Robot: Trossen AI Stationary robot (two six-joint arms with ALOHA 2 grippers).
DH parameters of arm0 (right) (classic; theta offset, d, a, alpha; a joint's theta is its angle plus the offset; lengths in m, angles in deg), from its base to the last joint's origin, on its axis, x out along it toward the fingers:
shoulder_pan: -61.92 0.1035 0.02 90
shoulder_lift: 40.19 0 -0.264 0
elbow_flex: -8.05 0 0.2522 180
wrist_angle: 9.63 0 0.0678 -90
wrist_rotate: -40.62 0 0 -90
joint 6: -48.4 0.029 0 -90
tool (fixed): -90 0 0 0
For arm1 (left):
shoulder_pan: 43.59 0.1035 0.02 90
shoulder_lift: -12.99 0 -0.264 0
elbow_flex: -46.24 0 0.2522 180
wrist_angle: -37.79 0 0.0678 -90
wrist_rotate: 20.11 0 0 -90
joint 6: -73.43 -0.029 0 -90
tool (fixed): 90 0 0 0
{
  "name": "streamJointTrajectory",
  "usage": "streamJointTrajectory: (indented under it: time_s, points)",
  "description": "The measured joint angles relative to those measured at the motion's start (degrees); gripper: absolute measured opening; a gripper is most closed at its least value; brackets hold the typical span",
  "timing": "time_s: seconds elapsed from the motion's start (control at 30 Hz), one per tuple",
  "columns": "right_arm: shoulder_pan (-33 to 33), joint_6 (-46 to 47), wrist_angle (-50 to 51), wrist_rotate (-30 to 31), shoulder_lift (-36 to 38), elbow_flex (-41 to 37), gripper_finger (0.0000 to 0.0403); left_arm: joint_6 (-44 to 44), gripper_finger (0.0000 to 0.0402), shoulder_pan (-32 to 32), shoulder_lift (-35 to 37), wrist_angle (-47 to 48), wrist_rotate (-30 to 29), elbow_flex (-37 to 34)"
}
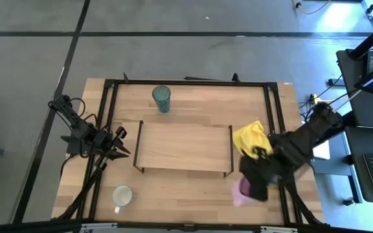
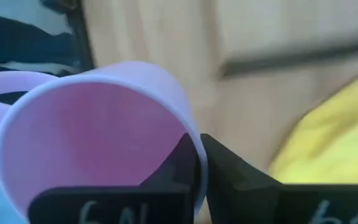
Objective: Stack small to large cups/mugs on shelf
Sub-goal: Put the pink cup on the shelf
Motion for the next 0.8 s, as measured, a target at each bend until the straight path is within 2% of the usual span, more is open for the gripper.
streamJointTrajectory:
  time_s: [0.2, 0.37, 0.57, 0.7, 0.8]
  points:
    - [-12.6, -24.1, 3.8, -0.6, -4.9, 7.9, 0.0021, -0.4, 0.0053, 0.0, 0.0, 0.0, -0.3, 0.0]
    - [-20.3, -34.0, 3.4, 0.5, -8.2, 14.2, 0.0022, -0.4, 0.0053, 0.0, 0.0, 0.0, -0.3, 0.0]
    - [-22.5, -39.4, 4.5, 0.0, -10.6, 20.8, 0.0023, -0.4, 0.0053, 0.0, 0.0, 0.0, -0.2, 0.0]
    - [-22.9, -49.5, 4.5, 4.0, -12.5, 21.6, 0.0023, -1.3, 0.0053, 0.0, 0.0, 0.0, -0.2, 0.0]
    - [-25.0, -56.0, 4.2, 4.1, -15.1, 21.6, 0.0024, -1.9, 0.0053, 0.0, 0.0, 0.0, -0.3, 0.0]
